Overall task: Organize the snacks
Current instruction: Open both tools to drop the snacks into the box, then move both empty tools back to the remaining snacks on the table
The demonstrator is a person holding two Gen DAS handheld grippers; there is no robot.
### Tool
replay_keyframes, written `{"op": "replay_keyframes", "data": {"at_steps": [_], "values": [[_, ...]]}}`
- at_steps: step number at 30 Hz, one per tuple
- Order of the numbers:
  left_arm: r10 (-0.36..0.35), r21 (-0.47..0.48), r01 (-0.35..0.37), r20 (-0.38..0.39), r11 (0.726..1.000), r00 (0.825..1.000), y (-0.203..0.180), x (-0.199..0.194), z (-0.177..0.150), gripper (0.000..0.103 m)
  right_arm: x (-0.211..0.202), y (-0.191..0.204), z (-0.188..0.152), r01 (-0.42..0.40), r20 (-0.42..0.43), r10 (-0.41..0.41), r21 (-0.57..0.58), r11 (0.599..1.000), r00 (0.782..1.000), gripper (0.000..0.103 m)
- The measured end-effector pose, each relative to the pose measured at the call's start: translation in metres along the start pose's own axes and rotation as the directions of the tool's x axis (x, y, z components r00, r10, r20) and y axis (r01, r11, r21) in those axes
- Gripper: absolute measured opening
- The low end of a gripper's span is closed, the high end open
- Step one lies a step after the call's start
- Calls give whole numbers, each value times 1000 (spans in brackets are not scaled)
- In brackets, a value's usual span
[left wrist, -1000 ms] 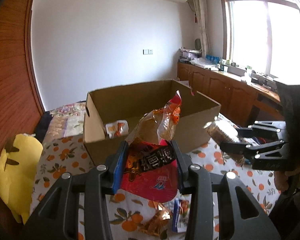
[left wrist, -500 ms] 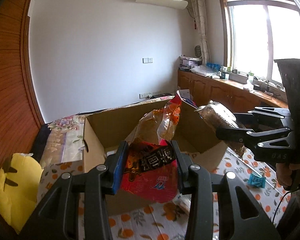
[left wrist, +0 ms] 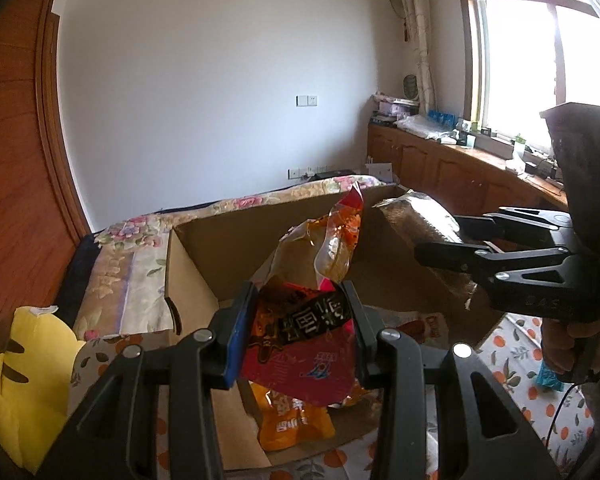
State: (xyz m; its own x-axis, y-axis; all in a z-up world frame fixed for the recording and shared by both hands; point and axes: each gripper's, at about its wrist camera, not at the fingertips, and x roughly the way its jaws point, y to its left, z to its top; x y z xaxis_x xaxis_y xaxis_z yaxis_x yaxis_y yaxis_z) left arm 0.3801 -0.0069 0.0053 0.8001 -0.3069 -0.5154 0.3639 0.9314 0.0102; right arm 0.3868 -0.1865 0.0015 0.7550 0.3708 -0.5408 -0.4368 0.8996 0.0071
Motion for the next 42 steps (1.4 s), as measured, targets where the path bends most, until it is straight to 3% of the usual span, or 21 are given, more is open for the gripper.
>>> {"op": "replay_keyframes", "data": {"at_steps": [7, 23, 42], "values": [[15, 0, -15, -39, 1000, 999, 3, 16, -4, 40, 32, 2, -10, -25, -48, 25, -6, 1000, 999, 43], [19, 13, -18, -98, 1000, 995, -7, 37, -8, 43, 41, 3, -17, -26, -85, 26, 2, 1000, 996, 45], [30, -37, -32, -67, 999, 997, -5, 31, -12, 52, 40, 3, -19, -34, -65, 35, 15, 999, 997, 53]]}}
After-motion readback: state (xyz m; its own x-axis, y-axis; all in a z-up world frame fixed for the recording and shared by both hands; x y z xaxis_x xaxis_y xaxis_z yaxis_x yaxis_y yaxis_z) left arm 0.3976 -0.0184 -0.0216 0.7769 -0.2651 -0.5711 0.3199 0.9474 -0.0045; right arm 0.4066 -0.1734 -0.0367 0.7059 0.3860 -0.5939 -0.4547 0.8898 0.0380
